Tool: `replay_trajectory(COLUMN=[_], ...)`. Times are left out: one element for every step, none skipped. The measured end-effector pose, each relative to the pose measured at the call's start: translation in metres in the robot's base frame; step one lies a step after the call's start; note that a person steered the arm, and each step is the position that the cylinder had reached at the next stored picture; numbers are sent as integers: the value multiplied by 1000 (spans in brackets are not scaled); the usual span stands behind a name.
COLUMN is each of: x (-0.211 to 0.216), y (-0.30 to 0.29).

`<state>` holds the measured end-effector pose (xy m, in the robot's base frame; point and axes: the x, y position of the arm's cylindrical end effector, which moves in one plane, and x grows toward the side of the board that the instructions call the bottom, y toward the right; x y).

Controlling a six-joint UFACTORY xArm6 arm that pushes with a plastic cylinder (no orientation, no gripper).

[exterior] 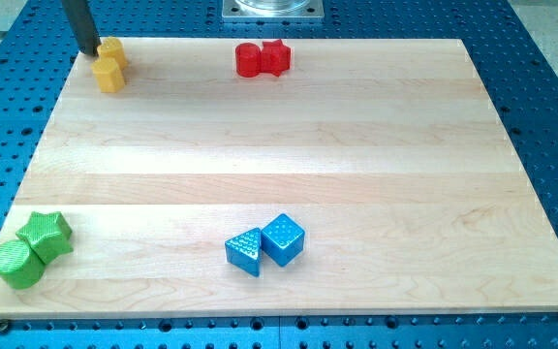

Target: Push the hexagon to the top left of the green star

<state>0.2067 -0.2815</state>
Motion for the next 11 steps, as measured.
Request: replay_trajectory(x=[0,25,109,93,40,60,117,161,215,169,187], y=[16,73,65,85,62,28,29,54,52,65,18])
